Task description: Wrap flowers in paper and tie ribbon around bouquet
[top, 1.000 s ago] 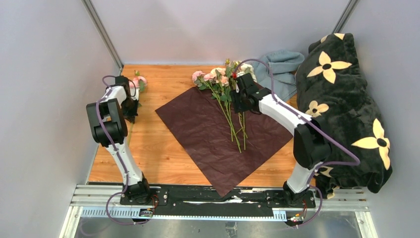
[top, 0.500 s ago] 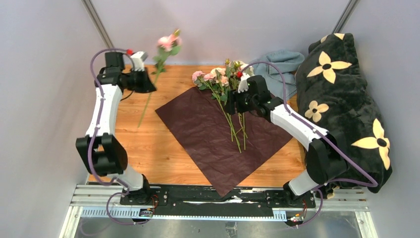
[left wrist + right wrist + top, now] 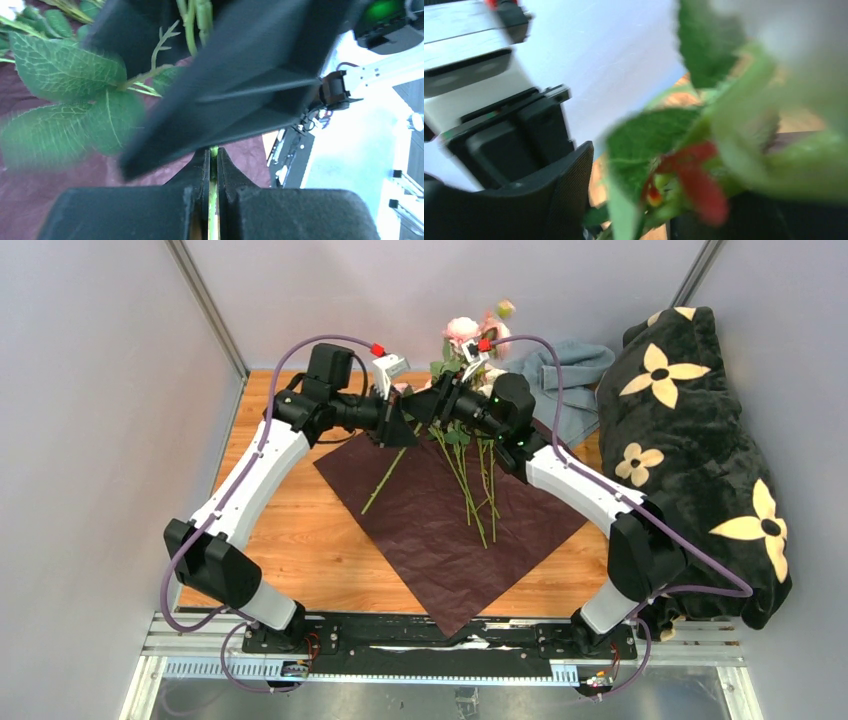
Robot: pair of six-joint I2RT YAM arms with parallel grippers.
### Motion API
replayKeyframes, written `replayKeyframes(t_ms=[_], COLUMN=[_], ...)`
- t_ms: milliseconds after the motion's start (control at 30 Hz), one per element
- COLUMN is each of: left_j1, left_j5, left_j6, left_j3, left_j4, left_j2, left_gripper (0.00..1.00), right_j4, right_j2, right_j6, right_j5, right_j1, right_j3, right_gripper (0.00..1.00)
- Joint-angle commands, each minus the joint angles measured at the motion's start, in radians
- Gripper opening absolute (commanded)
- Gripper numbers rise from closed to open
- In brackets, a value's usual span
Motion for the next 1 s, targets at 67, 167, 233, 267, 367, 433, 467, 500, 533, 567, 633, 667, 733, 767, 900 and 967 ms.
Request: replayKeyframes(t_ms=[67, 167, 233, 267, 367, 433, 467, 500, 533, 567, 633, 667, 733, 767, 900, 967], left_j1=[-0.052, -0.054, -0.053, -0.050, -0.001, 0.075, 0.112, 0.149, 0.188, 0.222, 0.286, 0.309, 0.324, 0.325, 0.324, 0.325], left_j5=[0.055, 0.045, -0.039, -0.117, -0.390, -0.536, -0.575, -0.603, -0.624, -0.647, -0.688, -0.697, -0.757, -0.796, -0.855, -0.857], left_j6=[-0.054, -0.059, -0.003, 0.046, 0.110, 0.122, 0.120, 0.113, 0.103, 0.093, 0.068, 0.067, 0.080, 0.079, 0.068, 0.049], left_j3=[-0.045, -0.064, -0.046, -0.034, -0.038, -0.065, -0.072, -0.074, -0.078, -0.084, -0.105, -0.120, -0.158, -0.175, -0.242, -0.232], left_j4=[0.061, 0.054, -0.013, -0.058, -0.099, -0.100, -0.102, -0.107, -0.112, -0.113, -0.102, -0.093, -0.051, -0.028, 0.074, 0.086], left_j2=[-0.012, -0.008, -0.008, -0.011, -0.018, 0.001, 0.024, 0.048, 0.077, 0.104, 0.149, 0.160, 0.199, 0.219, 0.284, 0.338], left_gripper=[0.00, 0.45, 0.98, 1.00, 1.00, 1.00, 1.00, 1.00, 1.00, 1.00, 1.00, 1.00, 1.00, 1.00, 1.00, 1.00], right_j4=[0.021, -0.137, -0.359, -0.550, -1.022, -1.062, -1.057, -1.058, -1.057, -1.056, -1.042, -1.037, -1.041, -1.061, -1.142, -1.135], right_j2=[-0.024, -0.057, -0.052, -0.020, 0.134, 0.240, 0.280, 0.326, 0.369, 0.408, 0.482, 0.515, 0.569, 0.586, 0.535, 0.440], right_j6=[0.072, -0.015, -0.141, -0.236, -0.408, -0.427, -0.428, -0.428, -0.431, -0.433, -0.444, -0.454, -0.472, -0.484, -0.525, -0.535], right_j5=[0.148, 0.213, 0.228, 0.234, 0.247, 0.264, 0.286, 0.315, 0.345, 0.384, 0.466, 0.497, 0.573, 0.603, 0.669, 0.699], right_j1=[0.011, -0.010, -0.042, -0.052, -0.067, -0.069, -0.070, -0.070, -0.070, -0.070, -0.069, -0.069, -0.068, -0.067, -0.063, -0.063], right_j3=[-0.033, -0.023, 0.039, 0.113, 0.349, 0.385, 0.397, 0.425, 0.456, 0.493, 0.548, 0.574, 0.622, 0.655, 0.666, 0.563], right_gripper=[0.09, 0.00, 0.00, 0.00, 0.00, 0.00, 0.00, 0.00, 0.00, 0.00, 0.11, 0.22, 0.45, 0.54, 0.64, 0.65])
